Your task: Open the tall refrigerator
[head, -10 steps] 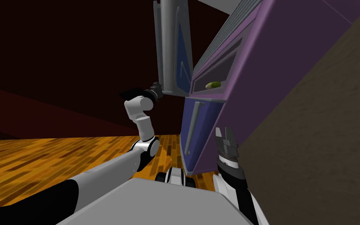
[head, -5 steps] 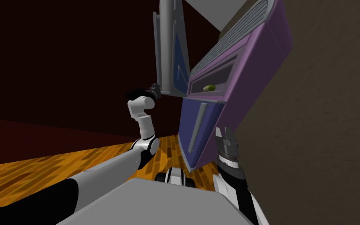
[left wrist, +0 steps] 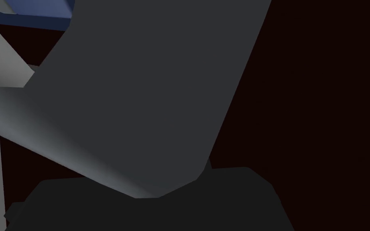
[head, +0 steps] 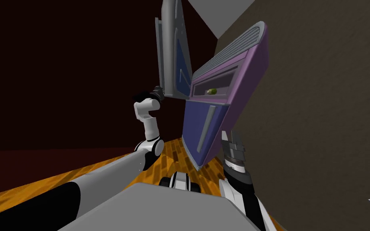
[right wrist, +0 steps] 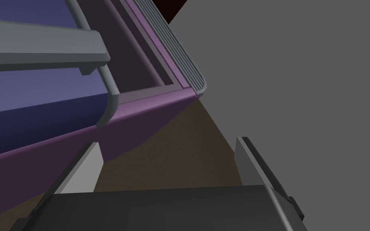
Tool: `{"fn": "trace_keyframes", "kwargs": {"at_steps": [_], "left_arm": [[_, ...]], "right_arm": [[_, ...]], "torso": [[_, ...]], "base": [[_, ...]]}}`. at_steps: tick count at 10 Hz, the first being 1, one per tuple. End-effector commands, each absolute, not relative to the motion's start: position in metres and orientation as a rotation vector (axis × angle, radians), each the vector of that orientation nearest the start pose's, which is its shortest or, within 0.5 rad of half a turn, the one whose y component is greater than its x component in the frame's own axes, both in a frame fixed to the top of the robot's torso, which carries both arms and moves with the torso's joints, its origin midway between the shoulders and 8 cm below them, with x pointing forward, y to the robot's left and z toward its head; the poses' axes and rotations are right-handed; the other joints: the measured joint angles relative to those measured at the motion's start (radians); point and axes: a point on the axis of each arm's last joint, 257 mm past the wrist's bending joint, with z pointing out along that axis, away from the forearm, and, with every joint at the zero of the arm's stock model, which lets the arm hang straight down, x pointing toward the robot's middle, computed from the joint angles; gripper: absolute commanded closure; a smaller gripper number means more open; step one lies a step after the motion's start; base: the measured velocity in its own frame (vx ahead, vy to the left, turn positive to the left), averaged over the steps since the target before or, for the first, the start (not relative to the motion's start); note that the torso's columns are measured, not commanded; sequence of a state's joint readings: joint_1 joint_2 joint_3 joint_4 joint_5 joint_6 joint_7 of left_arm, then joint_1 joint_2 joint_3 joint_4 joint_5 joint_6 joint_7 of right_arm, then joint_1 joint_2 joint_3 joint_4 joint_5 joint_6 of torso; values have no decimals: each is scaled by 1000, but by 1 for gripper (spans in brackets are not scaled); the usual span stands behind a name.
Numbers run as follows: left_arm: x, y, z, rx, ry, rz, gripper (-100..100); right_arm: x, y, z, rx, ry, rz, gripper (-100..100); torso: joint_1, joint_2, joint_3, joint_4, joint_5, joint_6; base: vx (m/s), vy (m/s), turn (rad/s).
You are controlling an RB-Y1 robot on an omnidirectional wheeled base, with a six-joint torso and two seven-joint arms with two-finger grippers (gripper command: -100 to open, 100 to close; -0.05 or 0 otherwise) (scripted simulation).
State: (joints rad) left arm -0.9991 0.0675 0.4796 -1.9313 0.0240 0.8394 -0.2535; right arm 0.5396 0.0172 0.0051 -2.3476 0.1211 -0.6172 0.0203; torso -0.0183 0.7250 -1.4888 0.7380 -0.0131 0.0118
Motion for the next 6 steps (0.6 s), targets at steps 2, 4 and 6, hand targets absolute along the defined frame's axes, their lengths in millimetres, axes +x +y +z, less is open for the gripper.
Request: {"fn": "trace_keyframes", "kwargs": {"at_steps": [2, 4, 6], "left_arm": [[581, 298, 297, -897, 771, -1215, 100], [588, 311, 298, -906, 749, -1175, 100], [594, 323, 298, -914, 731, -1135, 100]], "right_arm": [[309, -259, 61, 464, 575, 1231, 0], [309, -259, 61, 465, 575, 1231, 0], [309, -259, 61, 465, 575, 1231, 0]], "torso": [[5, 0, -1, 3, 0, -1], [-5, 0, 1, 0, 0, -1], [1, 1, 1, 0, 0, 2]], "base": [[-116, 319, -365], [-86, 192, -297], [-130, 268, -363]]}}
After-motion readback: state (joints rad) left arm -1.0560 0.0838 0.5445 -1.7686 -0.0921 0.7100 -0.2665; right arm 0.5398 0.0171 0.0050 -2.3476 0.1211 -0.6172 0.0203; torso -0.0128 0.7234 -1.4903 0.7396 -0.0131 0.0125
